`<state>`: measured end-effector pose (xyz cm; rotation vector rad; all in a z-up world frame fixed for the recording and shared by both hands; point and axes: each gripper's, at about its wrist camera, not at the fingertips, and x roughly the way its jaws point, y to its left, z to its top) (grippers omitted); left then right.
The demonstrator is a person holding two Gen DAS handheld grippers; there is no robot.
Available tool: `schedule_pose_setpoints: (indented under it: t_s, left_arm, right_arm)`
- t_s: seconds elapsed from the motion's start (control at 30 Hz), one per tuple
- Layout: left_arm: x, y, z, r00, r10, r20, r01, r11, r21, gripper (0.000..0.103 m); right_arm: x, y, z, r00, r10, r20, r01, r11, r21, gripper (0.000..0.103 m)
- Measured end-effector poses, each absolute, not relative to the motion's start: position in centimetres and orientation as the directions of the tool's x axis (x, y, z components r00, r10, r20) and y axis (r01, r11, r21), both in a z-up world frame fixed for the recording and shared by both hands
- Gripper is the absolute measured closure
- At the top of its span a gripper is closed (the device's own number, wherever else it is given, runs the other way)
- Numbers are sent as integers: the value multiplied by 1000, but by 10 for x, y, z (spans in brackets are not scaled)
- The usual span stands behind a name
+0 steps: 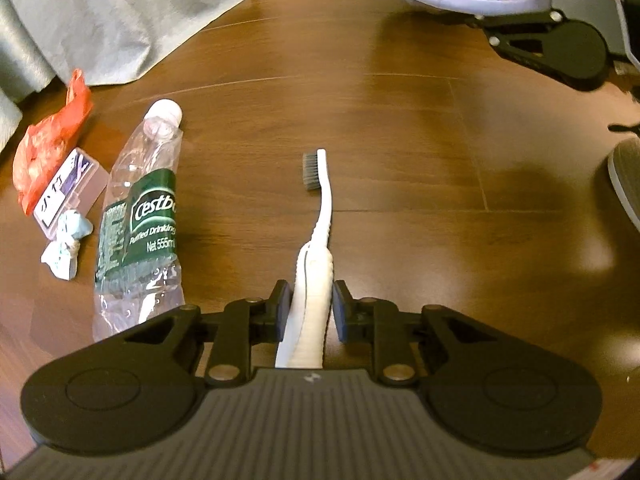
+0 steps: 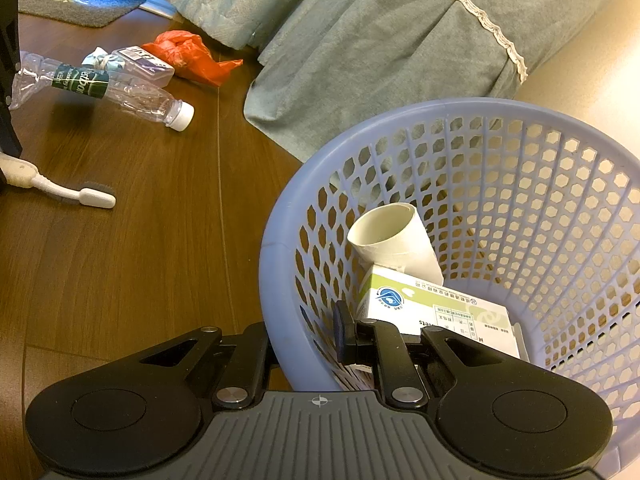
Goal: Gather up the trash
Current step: 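Carry the toothbrush into the wastebasket and open the left tool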
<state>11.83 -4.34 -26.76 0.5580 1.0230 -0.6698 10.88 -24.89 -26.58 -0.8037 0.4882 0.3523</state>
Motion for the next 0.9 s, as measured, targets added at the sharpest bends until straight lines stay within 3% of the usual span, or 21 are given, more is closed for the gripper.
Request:
schedule_pose_setpoints:
  t_s: [0.43, 0.9]
  left_arm:
    - [113, -42, -259, 391, -249, -886, 720, 682, 126, 86]
    - [122, -50, -215, 468, -326, -821, 680, 726, 100, 86]
  right_arm:
    - [109, -249, -266, 834, 116, -539, -474, 649, -595, 93]
    - [108, -249, -267, 834, 114, -539, -473, 650, -595, 93]
